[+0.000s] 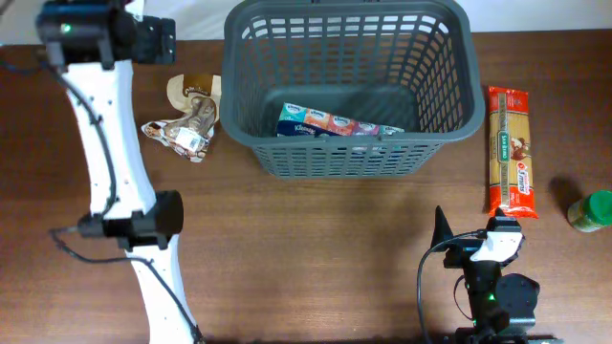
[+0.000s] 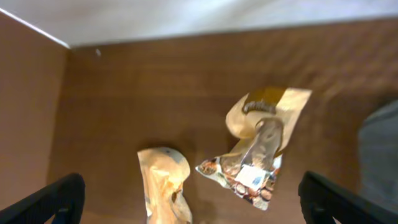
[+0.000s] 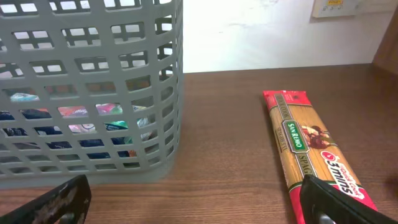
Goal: Pack container
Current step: 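Move the left gripper down and grasp the brown Nut Tree pouch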
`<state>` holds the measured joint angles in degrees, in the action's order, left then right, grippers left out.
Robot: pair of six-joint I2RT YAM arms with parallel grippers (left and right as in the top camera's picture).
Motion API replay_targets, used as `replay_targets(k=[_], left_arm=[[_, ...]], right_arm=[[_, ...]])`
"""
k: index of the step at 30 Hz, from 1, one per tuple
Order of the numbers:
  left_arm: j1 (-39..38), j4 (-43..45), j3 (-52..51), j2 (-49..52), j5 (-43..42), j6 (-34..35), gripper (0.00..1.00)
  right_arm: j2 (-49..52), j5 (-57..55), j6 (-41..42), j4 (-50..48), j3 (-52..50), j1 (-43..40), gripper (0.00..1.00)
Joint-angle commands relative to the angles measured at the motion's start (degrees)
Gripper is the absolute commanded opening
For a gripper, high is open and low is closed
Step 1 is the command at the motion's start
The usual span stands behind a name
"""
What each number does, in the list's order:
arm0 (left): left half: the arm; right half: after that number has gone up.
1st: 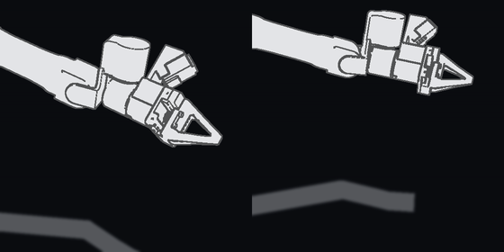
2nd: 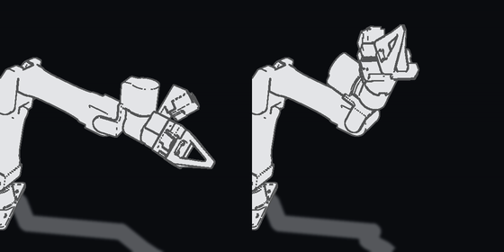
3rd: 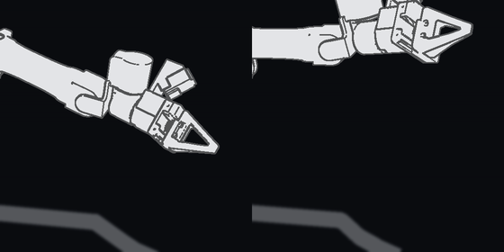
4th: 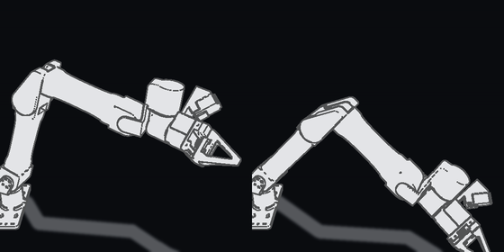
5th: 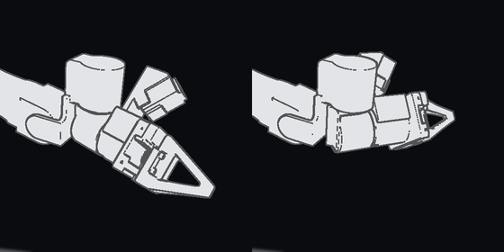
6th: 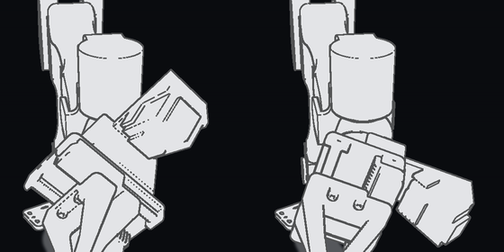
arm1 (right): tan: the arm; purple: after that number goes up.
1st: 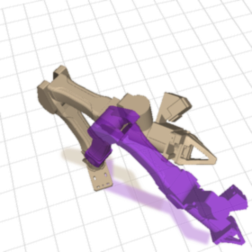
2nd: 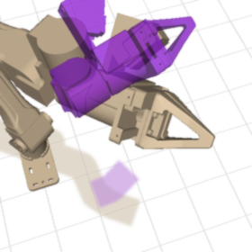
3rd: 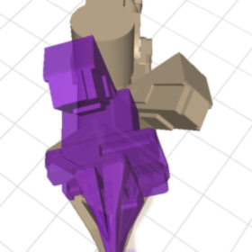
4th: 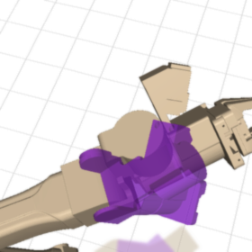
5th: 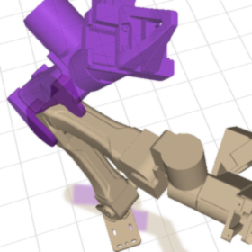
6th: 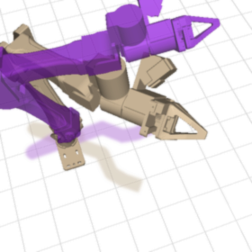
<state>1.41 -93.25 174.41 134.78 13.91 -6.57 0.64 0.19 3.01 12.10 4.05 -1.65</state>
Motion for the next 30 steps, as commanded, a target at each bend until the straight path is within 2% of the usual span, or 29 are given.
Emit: replay_targets(k=[1, 7, 11, 30], left_arm=[[1.7, 0.2, -1.3, 4.5, 0.7, -1.0, 0.99], [2.6, 2.3, -1.3, 12.7, -9.0, -9.9, 0.99], [2.7, 2.8, -1.3, 17.2, -14.6, -12.2, 0.99], [2.5, 2.1, -1.4, 34.0, -19.1, -10.6, 0.99]], right_arm=[[-0.4, 0.7, 0.2, 0.1, -0.4, 0.5, 0.99], [-0.4, 0.7, 0.2, 0.1, -0.4, 0.5, 0.99], [-0.4, 0.7, 0.2, 0.1, -0.4, 0.5, 0.99], [-0.4, 0.7, 0.2, 0.1, -0.4, 0.5, 0.99]])
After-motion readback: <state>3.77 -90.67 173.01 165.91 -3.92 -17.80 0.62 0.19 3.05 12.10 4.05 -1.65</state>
